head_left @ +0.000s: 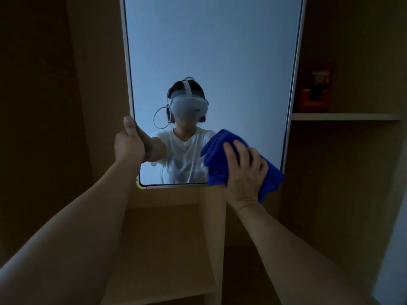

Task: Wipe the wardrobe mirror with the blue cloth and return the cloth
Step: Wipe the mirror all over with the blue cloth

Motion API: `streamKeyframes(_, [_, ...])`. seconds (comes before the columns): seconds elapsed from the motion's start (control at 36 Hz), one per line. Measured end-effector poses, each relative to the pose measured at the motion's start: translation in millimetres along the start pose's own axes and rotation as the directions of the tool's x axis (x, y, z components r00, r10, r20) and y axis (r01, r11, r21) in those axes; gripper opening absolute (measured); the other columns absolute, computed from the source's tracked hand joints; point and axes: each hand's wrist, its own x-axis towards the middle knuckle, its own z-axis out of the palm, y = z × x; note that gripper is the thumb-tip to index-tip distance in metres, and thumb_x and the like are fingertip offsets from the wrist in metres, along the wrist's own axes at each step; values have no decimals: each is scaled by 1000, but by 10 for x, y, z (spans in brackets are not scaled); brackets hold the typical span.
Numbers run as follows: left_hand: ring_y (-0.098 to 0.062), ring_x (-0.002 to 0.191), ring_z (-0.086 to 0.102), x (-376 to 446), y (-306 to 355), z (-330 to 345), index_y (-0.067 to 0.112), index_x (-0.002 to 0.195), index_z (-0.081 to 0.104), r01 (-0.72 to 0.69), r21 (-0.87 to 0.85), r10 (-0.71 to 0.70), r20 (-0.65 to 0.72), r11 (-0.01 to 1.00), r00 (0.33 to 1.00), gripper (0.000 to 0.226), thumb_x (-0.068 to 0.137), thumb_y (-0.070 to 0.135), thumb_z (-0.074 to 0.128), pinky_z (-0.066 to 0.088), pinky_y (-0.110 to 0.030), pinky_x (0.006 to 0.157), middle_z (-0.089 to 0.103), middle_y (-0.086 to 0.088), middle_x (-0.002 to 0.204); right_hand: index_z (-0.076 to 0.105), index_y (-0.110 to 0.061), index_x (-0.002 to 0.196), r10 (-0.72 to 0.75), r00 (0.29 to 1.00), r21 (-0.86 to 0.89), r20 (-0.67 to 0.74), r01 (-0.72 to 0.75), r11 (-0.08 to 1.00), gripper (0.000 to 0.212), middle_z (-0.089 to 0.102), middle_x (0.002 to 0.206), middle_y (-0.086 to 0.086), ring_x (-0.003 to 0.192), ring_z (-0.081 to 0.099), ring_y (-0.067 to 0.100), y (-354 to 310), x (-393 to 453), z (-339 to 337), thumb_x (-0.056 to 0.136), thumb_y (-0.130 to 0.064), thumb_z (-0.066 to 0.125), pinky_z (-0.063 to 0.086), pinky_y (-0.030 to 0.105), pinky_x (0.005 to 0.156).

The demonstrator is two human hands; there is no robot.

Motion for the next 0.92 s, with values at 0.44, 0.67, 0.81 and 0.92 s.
streamKeyframes(0.44, [-34,107,56,-12,-5,13,5,122,49,3,-22,-4,-28,1000,1000,72,93,62,17,36,-38,76,55,-11,102,41,-22,139,567,824,28,-11,-566,824,80,42,143,1,118,43,35,398,501,-55,65,-24,71,35,49,91])
streamKeyframes(0.67, [-23,85,50,-10,-22,25,8,115,53,-16,-40,15,-30,999,999,70,92,63,17,38,-36,76,54,-8,93,41,-19,138,614,787,19,70,-616,788,82,44,140,6,116,44,37,303,-43,-19,63,-21,75,36,54,91])
streamKeyframes(0.81, [-23,83,49,-35,14,-3,4,115,52,-22,-21,21,-18,1000,1000,70,94,61,16,37,-35,73,52,-8,92,41,-19,138,628,777,21,43,-629,777,80,44,142,5,117,43,36,294,179,-55,64,-22,73,34,51,92])
streamKeyframes(0.92, [-23,78,48,-57,19,-42,6,104,53,-53,-22,53,-1,998,999,65,95,59,17,37,-35,72,50,-8,83,39,-21,139,587,809,34,27,-588,808,81,40,145,2,120,40,35,372,500,-75,65,-22,71,33,50,94])
